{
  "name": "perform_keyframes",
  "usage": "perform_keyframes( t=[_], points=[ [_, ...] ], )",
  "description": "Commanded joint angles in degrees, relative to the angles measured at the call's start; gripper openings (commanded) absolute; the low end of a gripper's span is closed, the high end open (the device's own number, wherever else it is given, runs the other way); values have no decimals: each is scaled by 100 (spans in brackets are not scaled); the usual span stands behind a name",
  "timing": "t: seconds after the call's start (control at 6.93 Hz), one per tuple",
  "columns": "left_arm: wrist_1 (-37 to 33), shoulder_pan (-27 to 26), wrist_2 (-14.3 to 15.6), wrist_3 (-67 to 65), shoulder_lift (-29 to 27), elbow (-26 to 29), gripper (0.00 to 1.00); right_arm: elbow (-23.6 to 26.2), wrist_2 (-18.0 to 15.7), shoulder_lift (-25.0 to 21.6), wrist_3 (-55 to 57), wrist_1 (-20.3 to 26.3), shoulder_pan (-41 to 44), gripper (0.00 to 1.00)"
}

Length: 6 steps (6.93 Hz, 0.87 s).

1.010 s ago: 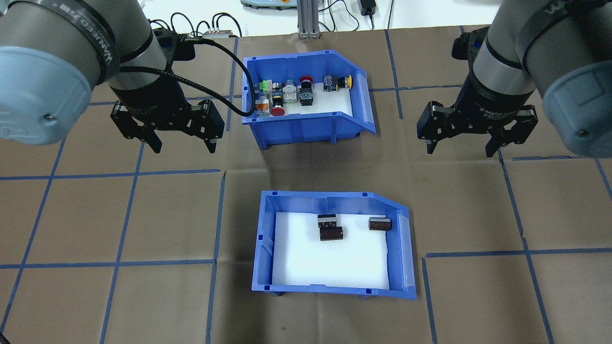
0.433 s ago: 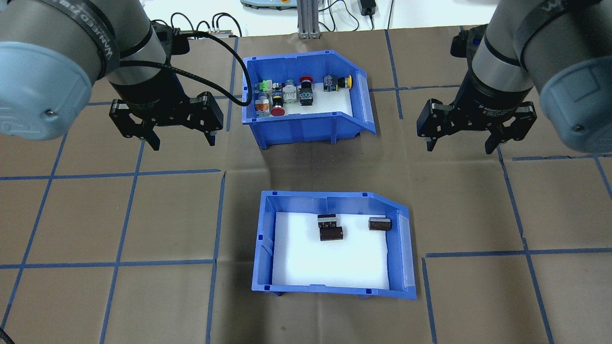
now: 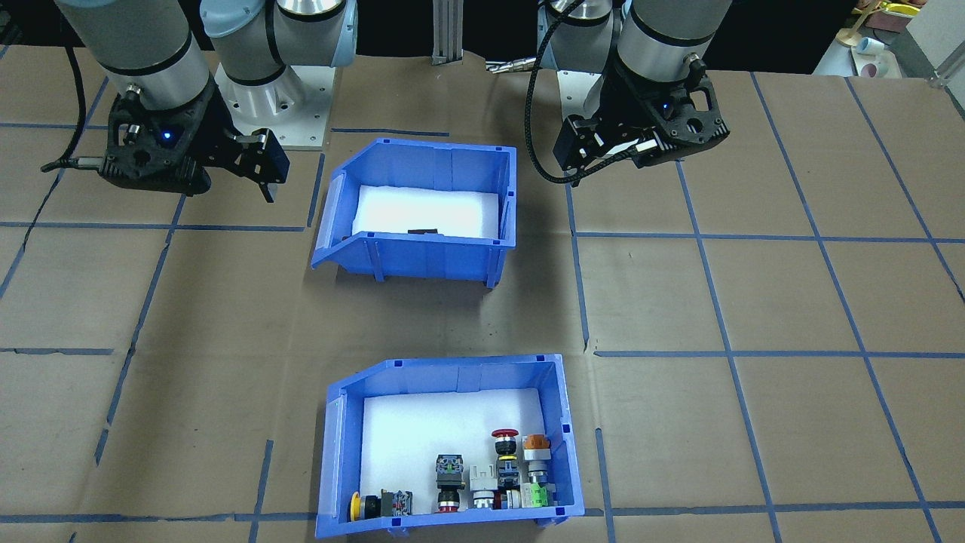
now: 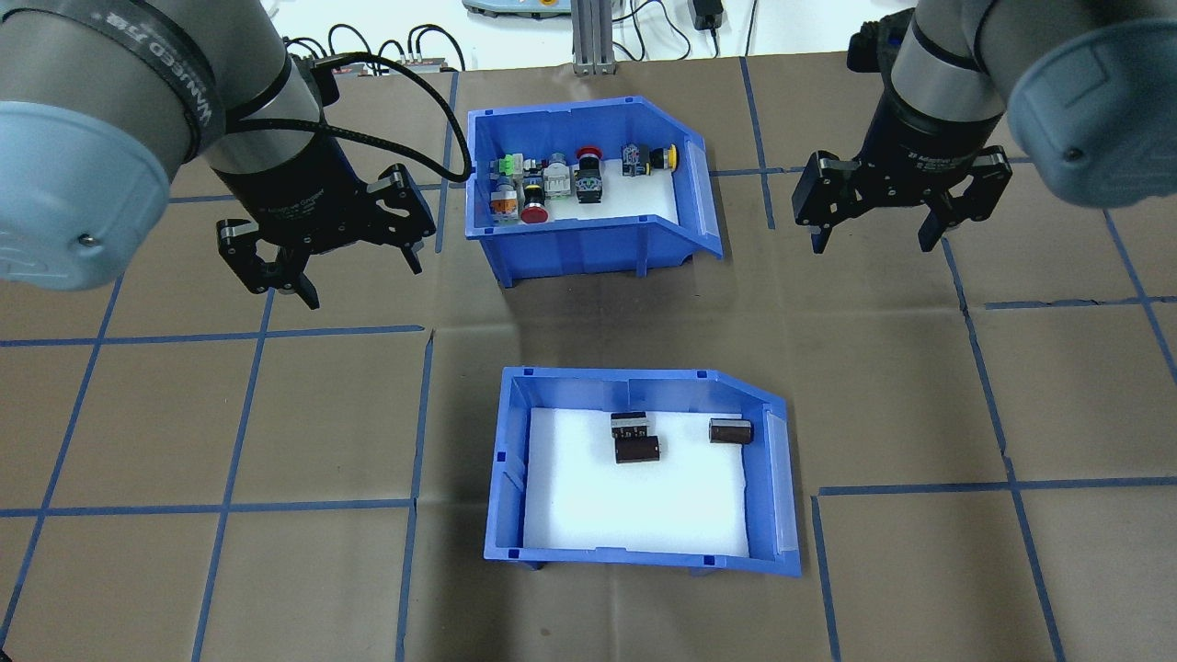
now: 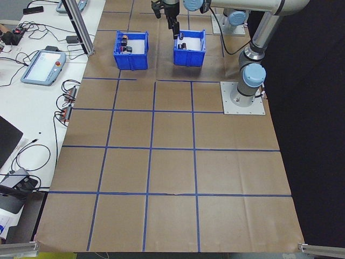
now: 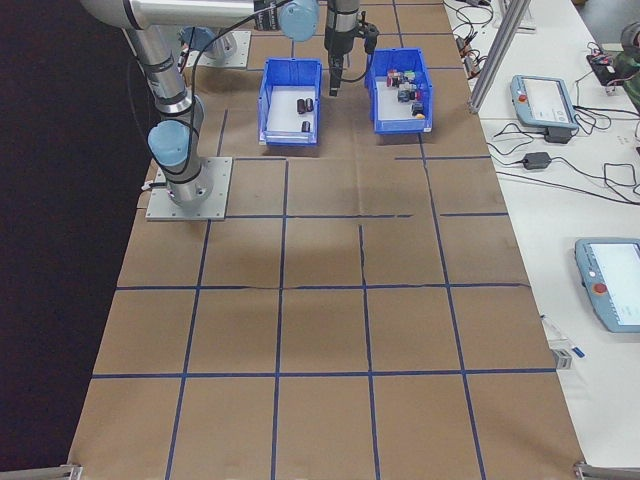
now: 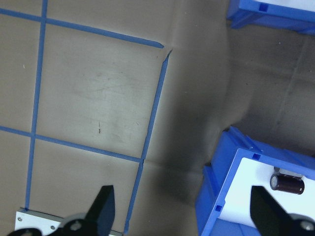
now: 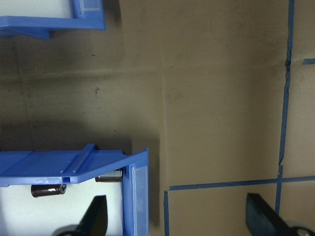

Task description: Place battery box in front

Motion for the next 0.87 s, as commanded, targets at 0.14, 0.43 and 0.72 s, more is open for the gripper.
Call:
perform_keyframes(
  t=[0.14, 0.43, 0.72],
  points=[
    [403, -531, -330, -1990, 271, -565, 95, -843, 39, 794, -1296, 27, 32, 100],
    [879, -1523, -339, -4807, 455, -1083, 95, -1047, 5, 1103, -1590, 27, 216, 100],
    [1957, -2264, -339, -6473, 833, -2162, 98, -1274, -13, 1436, -2779, -77, 566, 100]
  ],
)
